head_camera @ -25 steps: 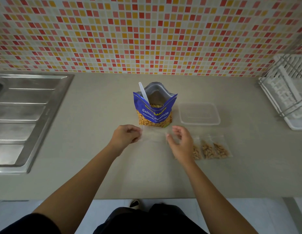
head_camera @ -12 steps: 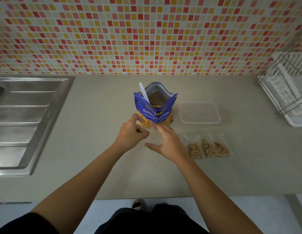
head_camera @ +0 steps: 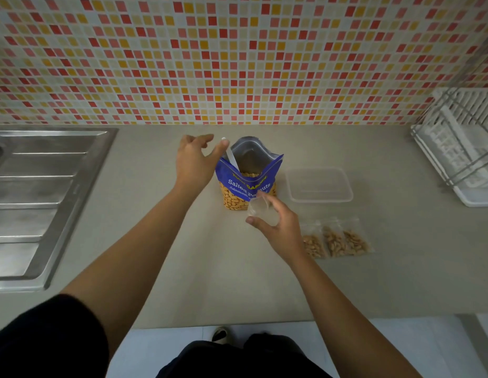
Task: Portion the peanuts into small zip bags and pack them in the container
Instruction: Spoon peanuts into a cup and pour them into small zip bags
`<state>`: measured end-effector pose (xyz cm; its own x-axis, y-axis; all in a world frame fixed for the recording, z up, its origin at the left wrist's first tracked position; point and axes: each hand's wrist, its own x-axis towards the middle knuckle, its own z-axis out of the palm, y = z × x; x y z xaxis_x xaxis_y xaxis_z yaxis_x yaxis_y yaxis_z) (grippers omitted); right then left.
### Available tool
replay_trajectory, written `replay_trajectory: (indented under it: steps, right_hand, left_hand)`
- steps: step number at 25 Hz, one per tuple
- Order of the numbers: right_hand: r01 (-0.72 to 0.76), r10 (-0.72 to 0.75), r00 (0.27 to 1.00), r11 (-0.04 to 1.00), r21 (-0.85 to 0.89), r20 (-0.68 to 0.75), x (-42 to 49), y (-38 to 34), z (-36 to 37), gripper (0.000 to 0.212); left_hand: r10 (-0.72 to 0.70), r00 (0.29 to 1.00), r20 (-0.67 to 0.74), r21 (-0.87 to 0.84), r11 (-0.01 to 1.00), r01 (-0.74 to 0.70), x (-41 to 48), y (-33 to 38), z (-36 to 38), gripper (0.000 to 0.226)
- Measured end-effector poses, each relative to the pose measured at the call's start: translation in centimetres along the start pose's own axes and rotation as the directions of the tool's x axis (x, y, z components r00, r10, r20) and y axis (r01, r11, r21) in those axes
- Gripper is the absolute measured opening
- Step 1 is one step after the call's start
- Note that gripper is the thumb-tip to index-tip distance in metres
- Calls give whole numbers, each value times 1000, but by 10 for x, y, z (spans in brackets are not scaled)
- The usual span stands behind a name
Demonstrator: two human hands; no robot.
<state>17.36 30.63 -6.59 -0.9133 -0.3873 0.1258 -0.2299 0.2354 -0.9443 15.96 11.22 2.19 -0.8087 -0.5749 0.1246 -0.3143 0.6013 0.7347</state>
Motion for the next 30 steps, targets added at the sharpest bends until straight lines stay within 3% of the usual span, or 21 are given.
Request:
replay_trajectory:
  steps: [4,8,10,13,16,19,22,26,30]
  right_hand:
    - [-6,10,997,999,50,-71,6,-1,-4,54]
    - [61,-26,973,987,148,-229,24,-11,-17,49]
    - [104,-73,974,984,141,-214,34,-17,-25,47]
    - [132,-124,986,989,67,-113,49,-23,-32,48]
    - [147,-148,988,989,-29,-45,56,-24,-32,47]
    - [177,-182,982,980,-89,-43,55,-22,-31,48]
    - [165,-169,985,980,-114,-22,57,-22,-33,49]
    - [144,-146,989,983,-113,-7,58,-23,-37,48]
    - [118,-119,993,991,-70,-5,57,-24,-37,49]
  left_hand:
    - [222,965,142,103,966,-238,14,18,5,32]
    - [282,876,392,168,914,-369,10,29,9,24]
    - [308,884,351,170,908,-383,11,30,4,23]
    - [356,925,134,284,880,-381,18,27,-3,25]
    - [195,963,189,508,819,-265,9,25,8,27]
    - [-19,989,144,408,912,-42,-1,30,27,23]
    - [-165,979,123,128,981,149,8,28,33,21]
    - [-236,954,183,-178,947,268,13,21,24,20]
    - [-262,953,152,-328,896,299,14,21,13,25]
